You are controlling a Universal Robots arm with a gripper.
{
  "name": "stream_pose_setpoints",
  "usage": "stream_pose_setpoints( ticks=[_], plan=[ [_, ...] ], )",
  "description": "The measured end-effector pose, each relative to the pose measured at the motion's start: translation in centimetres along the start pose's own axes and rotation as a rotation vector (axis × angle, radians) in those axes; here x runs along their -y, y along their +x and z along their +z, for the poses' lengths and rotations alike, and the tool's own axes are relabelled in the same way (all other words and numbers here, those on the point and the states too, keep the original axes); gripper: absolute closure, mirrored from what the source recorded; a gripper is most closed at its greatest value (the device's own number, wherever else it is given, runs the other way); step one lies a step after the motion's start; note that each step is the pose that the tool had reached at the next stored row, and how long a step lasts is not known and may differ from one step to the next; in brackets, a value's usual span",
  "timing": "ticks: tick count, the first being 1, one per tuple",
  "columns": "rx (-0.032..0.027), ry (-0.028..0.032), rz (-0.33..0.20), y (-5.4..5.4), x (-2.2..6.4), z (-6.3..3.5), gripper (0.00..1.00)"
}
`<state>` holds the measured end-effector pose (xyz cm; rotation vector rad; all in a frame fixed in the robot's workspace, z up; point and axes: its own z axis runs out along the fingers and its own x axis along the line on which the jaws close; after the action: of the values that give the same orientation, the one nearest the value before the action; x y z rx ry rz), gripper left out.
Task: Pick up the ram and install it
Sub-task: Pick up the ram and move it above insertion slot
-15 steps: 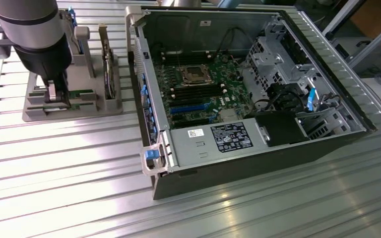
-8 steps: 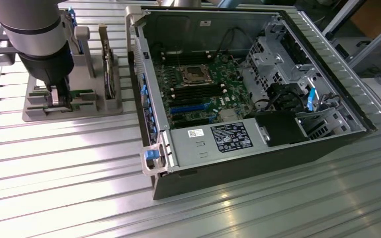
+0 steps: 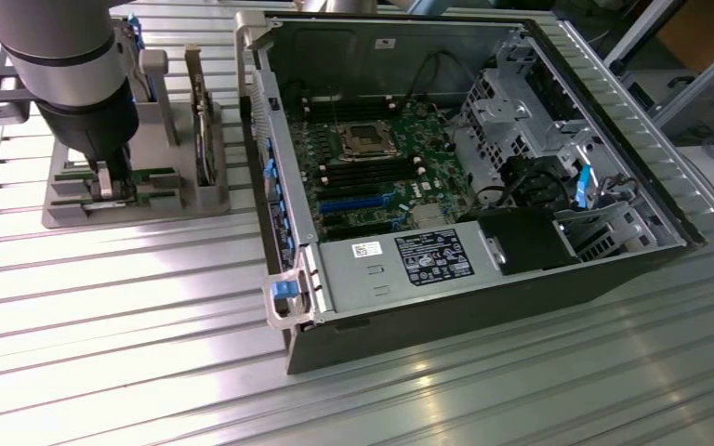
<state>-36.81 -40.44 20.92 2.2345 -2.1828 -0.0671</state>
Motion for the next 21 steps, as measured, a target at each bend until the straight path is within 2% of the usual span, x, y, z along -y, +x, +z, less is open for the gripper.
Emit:
stream_pose_setpoints(
  ticks=[5,8,12,17,21],
  plan=[
    [-0.0002,-0.0003,0.0,0.0,0.0,0.09,0.88],
    [0.0008,0.0017,0.0,0.0,0.01,-0.15,0.88],
    [0.0001,0.0006,0.0,0.0,-0.07,-1.78,0.88],
    [0.0,0.0005,0.0,-0.1,-0.13,-3.17,0.88],
    [0.0001,0.0005,0.0,-0.1,-0.2,-4.78,0.88]
  ],
)
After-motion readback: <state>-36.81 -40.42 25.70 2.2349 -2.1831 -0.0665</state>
